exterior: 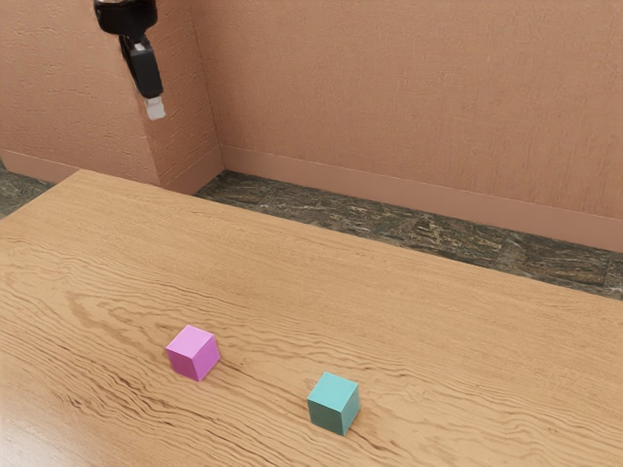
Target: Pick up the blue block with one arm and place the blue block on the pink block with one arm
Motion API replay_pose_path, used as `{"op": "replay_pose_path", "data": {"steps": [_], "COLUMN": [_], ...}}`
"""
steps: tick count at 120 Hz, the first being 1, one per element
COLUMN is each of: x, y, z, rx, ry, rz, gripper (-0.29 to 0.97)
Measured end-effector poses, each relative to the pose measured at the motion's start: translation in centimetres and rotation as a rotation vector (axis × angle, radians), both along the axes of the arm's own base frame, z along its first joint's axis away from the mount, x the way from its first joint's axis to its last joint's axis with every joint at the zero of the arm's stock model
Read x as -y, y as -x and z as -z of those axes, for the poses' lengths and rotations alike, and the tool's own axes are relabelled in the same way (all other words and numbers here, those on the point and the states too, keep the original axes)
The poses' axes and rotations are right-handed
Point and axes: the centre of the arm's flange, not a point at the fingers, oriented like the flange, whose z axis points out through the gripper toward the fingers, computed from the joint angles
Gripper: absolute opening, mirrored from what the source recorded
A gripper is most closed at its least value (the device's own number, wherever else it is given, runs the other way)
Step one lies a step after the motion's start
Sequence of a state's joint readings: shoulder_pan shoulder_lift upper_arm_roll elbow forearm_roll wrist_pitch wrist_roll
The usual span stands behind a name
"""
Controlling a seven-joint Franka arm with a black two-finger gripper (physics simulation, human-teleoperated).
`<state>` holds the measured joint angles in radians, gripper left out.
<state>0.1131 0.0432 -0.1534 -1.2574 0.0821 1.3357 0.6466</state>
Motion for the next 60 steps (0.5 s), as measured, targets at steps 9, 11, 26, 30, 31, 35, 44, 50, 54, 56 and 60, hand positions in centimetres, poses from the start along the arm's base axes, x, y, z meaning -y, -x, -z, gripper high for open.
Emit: {"op": "replay_pose_path", "data": {"steps": [9,11,26,30,31,35,44,50,54,56,60], "x": [0.7,0.3,-4.4,-4.7,-4.7,-4.4,-2.3,-0.1,1.5,2.3,4.0], "y": [-1.0,-1.1,-1.6,-1.6,-1.6,-1.4,-1.3,-1.5,-1.7,-1.8,-1.8], "z": [1.6,1.8,3.0,3.3,3.4,3.9,6.8,10.7,12.8,13.6,14.9], "rx": [-0.038,-0.043,-0.076,-0.084,-0.087,-0.102,-0.153,-0.194,-0.207,-0.208,-0.211], "ry": [-0.012,-0.013,-0.011,-0.004,-0.002,0.003,0.015,0.018,0.018,0.018,0.016], "rz": [0.044,0.043,0.001,0.006,0.009,0.024,0.087,0.15,0.198,0.222,0.27], "gripper": [0.68,0.68,0.68,0.68,0.68,0.68,0.68,0.68,0.68,0.68,0.68]}}
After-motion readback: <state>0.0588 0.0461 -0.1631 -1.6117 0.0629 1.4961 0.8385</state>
